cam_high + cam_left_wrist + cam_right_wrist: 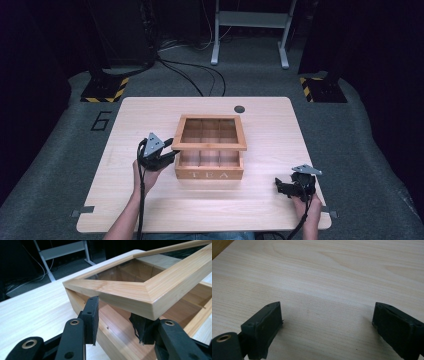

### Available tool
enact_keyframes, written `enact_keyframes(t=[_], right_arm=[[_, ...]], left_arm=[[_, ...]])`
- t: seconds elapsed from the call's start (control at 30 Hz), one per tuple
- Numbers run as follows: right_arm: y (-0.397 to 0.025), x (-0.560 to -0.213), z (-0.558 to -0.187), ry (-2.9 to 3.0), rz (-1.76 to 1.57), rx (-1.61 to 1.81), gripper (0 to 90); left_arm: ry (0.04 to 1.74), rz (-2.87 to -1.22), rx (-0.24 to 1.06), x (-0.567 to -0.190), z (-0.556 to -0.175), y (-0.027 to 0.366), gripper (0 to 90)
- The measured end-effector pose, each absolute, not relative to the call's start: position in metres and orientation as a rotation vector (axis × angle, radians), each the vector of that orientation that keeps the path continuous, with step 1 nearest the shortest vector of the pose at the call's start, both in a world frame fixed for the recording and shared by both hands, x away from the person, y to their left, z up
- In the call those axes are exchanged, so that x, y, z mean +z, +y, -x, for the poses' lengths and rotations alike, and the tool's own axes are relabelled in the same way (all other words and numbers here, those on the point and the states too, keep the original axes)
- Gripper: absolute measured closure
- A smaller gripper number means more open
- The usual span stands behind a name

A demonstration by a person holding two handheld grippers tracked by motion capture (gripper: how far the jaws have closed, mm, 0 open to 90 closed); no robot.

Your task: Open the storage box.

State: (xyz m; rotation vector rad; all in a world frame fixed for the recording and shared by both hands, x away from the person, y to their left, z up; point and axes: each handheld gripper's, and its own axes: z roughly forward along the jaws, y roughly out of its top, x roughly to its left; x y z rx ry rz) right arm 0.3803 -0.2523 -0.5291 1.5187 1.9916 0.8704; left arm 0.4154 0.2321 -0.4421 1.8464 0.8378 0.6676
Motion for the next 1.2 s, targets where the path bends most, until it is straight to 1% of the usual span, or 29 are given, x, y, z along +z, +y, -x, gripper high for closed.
enact_keyframes(t=[0.13,0.23,0.33,0.73,0.87,1.13,1.2], right_arm=[[-0.252,-0.529,-0.38,1.993,-1.515,0.871,8.5],[-0.252,-0.529,-0.38,1.993,-1.515,0.871,8.5],[-0.252,-0.529,-0.38,1.993,-1.515,0.871,8.5],[-0.252,-0.529,-0.38,1.993,-1.515,0.871,8.5],[-0.252,-0.529,-0.38,1.993,-1.515,0.871,8.5],[-0.252,-0.529,-0.38,1.993,-1.515,0.871,8.5],[-0.252,-0.529,-0.38,1.992,-1.516,0.871,8.5]], left_arm=[[0.85,-1.839,0.661,-0.452,-0.412,0.232,58.7],[0.858,-1.846,0.604,-0.461,-0.412,0.233,60.5],[0.871,-1.85,0.588,-0.469,-0.411,0.233,60.7],[0.899,-1.872,0.493,-0.483,-0.41,0.235,60.0],[0.895,-1.879,0.475,-0.483,-0.409,0.239,56.9],[0.911,-1.877,0.437,-0.48,-0.41,0.245,42.5],[0.91,-1.877,0.429,-0.48,-0.41,0.246,40.2]])
